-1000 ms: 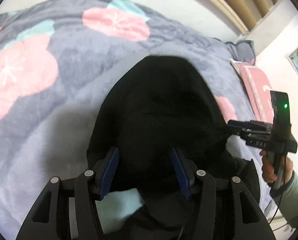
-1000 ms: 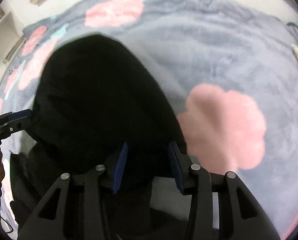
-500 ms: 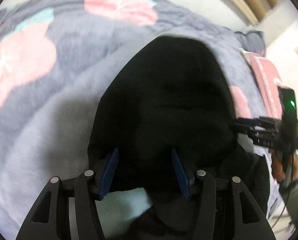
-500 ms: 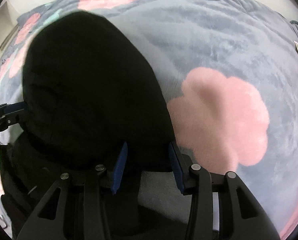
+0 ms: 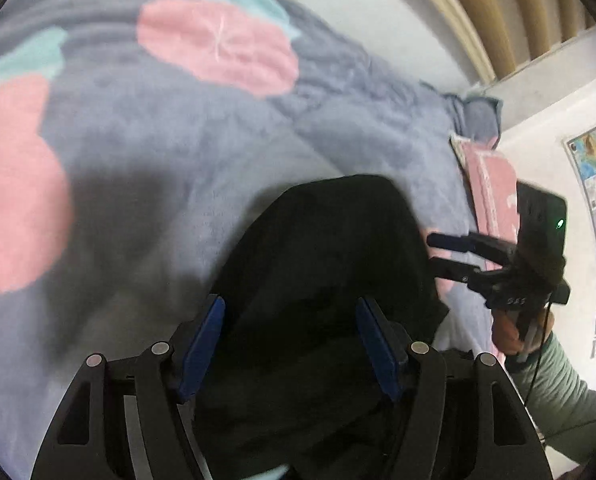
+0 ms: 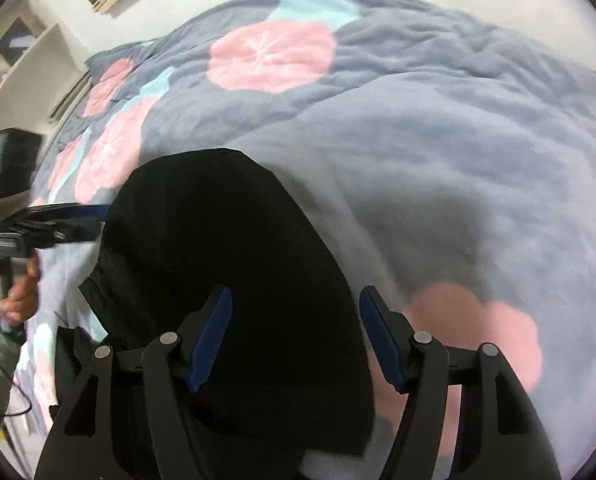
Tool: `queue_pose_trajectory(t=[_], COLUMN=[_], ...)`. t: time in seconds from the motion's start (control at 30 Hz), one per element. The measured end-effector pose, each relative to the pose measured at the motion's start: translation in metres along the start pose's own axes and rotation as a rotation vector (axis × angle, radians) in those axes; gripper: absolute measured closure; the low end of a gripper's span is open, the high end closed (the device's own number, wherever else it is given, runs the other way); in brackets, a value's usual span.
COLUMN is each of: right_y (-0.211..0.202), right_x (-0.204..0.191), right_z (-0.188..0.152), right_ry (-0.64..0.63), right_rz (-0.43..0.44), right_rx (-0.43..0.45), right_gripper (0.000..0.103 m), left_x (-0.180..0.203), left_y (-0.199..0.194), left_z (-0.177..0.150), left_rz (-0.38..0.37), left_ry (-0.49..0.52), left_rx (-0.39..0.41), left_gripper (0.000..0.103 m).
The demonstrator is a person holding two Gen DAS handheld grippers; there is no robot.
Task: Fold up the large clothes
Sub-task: 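Fold the hood down over the jacket body with both grippers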
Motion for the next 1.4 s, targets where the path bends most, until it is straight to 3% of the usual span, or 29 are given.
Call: queue_pose_trajectory(t=[0.1,0.27,0.3,0.33,0.37,0.4,0.47,0.63,0.83,1.03,1.13,1.4], right_y=[0.028,0.059,0.062,0.067,0.067,0.062,0.046,-0.030,-0.112,-0.162,-0.164,-0.131], right_x=[-0.004,-0.015,-0.018,-0.023,-0.029,-0.034,-0.044,-0.085,-0.141,-0.189,-0.207,-0.226], right_z=[0.001,0.018,0.017,0.016,0.014,0.012,0.006,-0.020,-0.078,-0.158,-0.195,-0.296], right_ry=[-0.015,-0.056,-0.073,-0.097,-0.121,-0.134,-0.164,-0.237,-0.304,-0.329,-0.330,-0.271], right_rz=[0.072,0.135,0.133,0.124,0.122,0.129,0.117,0.060,-0.031,-0.118,-0.144,-0.162], right_rx=[-0.020,-0.078,-0.085,-0.081,-0.076,-0.063,-0.019,0.110,0.203,0.232,0.210,0.080], right_gripper=[0.034,0.029,0.034,0.052,0.061,0.075,0.079,0.083,0.083,0.083,0.083,0.075], left_x=[-0.006,-0.010,-0.008,-0.005,0.000,0.006,0.019,0.071,0.126,0.148,0.143,0.103], left_y=[0.021,0.037,0.037,0.036,0.031,0.025,0.006,-0.058,-0.123,-0.153,-0.145,-0.105], left_z=[0.005,0.005,0.003,0.002,-0.002,-0.006,-0.016,-0.055,-0.128,-0.206,-0.247,-0.341], left_rz=[-0.079,-0.163,-0.158,-0.150,-0.144,-0.140,-0.167,-0.181,-0.170,-0.140,-0.086,-0.066], left_ry=[-0.019,-0.055,-0.042,-0.021,0.009,0.039,0.073,0.215,0.342,0.377,0.361,0.188], left_rx=[-0.074,-0.084,-0.071,-0.058,-0.045,-0.029,0.011,0.088,0.120,0.113,0.083,-0.027], left_gripper=[0.034,0.034,0.034,0.045,0.073,0.080,0.085,0.086,0.086,0.085,0.085,0.085])
Point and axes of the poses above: each gripper's, at about its wrist camera, not at the fingertips, and y roughly the way its jaws point, x to its right, z to its top, the point moved 3 cm from there along y, roughly the way its jaws point, and after that the axes turned 7 degrees about -y, right-handed, at the moved point
